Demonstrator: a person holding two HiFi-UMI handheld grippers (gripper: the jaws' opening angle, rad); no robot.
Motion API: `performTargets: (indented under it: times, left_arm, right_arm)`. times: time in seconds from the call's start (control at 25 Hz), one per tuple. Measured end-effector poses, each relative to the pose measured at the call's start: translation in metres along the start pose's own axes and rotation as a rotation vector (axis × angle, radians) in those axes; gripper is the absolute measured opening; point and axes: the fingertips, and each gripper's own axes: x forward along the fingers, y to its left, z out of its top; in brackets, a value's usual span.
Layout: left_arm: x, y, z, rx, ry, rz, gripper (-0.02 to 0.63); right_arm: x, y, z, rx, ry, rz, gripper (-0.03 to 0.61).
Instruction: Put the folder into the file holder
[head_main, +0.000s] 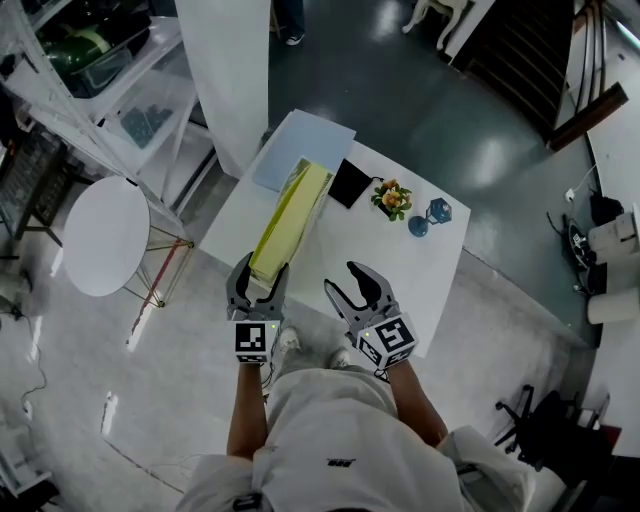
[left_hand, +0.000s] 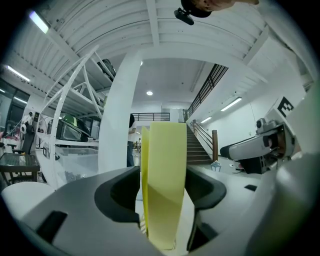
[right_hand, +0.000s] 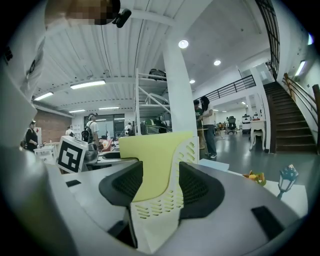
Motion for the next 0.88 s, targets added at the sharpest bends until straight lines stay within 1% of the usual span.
performTargets:
  times: [0.12,0.2,0.36,0.52,0.88]
  left_arm:
    - [-0.013,-0.002,0.004,-0.003,0.016,-0.006,0.296]
    - [-0.022,-0.003,0.005,-0.005,0.027,-0.009,0.302]
    - [-0.032,-0.003,0.005,0.001,0.051,-0.008,0.302]
    - [-0.031,-0.003,0.003,0.016,0.070,-0.013,0.304]
    - [-0.024,0.000,0.011,0.038,0.073,-0.039,0.321]
  right_arm:
    - [0.005,0.004,-0.002,-0.059,0.030,-0.012,0.229]
    - [0.008,0.007,-0.003,-0.072,0.043,-0.012,0.229]
    - [0.011,0.013,-0.005,-0.057,0.040,-0.009,0.225]
    - [0.013,0.013,-0.005,-0.046,0.033,-0.015,0.222]
    - [0.013,0.011,0.001,-0.033,0.016,-0.042,0.218]
